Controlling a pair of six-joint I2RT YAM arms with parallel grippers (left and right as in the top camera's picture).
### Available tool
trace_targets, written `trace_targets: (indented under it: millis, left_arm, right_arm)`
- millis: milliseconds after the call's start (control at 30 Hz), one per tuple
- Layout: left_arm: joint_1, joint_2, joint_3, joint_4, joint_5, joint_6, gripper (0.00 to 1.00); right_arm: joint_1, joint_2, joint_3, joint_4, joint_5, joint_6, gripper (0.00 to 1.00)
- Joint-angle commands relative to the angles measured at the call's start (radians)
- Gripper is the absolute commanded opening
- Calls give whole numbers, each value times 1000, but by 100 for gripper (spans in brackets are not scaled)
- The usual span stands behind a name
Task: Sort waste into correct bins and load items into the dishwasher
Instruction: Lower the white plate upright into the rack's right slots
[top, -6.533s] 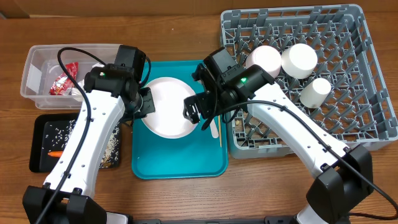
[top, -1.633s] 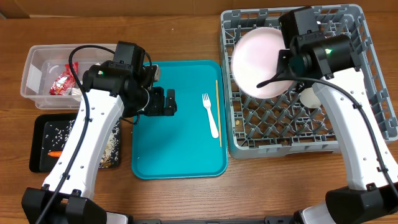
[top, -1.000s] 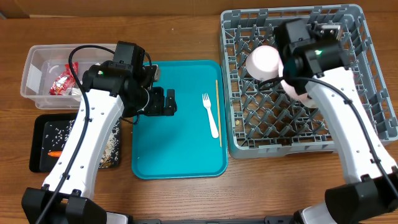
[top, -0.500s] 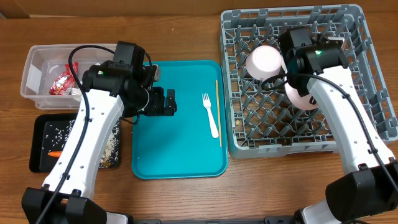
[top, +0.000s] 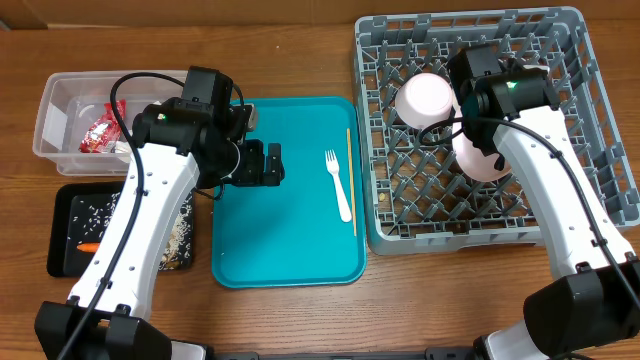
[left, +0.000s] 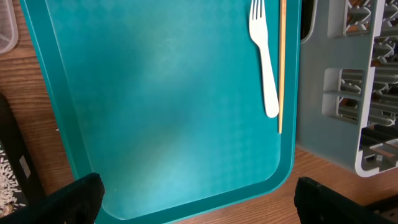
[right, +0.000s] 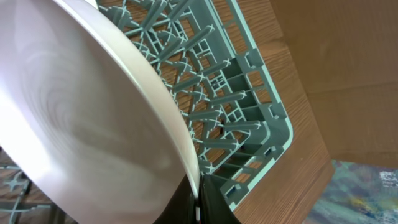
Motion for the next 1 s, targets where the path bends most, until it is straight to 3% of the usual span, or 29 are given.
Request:
trace_targets:
  millis: [0,167,367,533,733,967]
  left_arm:
    - [1,-20,24,3,16,15,100]
    - [1,-19,24,3,16,15,100]
    - [1,-19,24,3,16,15,100]
    - [1,-19,24,3,16,15,100]
    - [1,-19,24,3,16,15,100]
    - [1,-19,24,3,16,15,100]
  right_arm:
    - [0,-5,-4,6,-50,16,4]
    - [0,-5,-4,20,-132,16,5]
    - [0,-5,-4,34,-223,16,24]
    - [0,-5,-4,41,-245,16,28]
    - [0,-5,-4,86,-313,15,84]
    - [0,-6,4,126,-372,-15,87]
